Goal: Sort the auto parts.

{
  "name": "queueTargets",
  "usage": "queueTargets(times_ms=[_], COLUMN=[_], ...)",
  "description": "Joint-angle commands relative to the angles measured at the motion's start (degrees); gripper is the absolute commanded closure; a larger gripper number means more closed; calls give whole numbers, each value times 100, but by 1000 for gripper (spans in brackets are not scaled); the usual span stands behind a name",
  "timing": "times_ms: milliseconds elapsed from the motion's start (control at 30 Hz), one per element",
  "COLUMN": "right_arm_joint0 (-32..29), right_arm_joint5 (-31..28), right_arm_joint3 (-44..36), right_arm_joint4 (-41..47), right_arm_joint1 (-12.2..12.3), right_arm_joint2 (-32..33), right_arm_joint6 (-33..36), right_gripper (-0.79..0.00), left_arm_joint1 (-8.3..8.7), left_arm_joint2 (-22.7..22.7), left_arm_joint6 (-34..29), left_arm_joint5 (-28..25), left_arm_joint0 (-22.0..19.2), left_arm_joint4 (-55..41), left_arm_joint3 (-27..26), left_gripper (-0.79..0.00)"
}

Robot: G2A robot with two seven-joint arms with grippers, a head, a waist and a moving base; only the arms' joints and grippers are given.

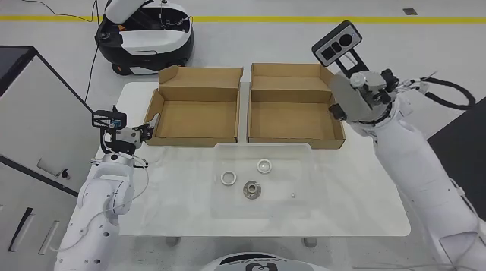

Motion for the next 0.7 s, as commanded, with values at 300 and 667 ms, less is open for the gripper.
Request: queueTargets(times_ms=[300,667], right_arm_joint0=[73,11], right_arm_joint5=[138,198], right_arm_joint3=[89,74], right_arm_joint4=[-1078,-1378], right_arm_joint1=[-35,-78], right_arm_joint2=[189,360], right_arm_joint6=[-103,86], right_gripper=[0,0], left_arm_joint1=[0,0], left_arm_joint2=[0,0], left_arm_joint6=[0,0], left_arm_joint5=[0,0], left_arm_joint0=[0,0], left_arm_joint4=[0,0], left_arm_joint3=[0,0], left_gripper=[-785,-785])
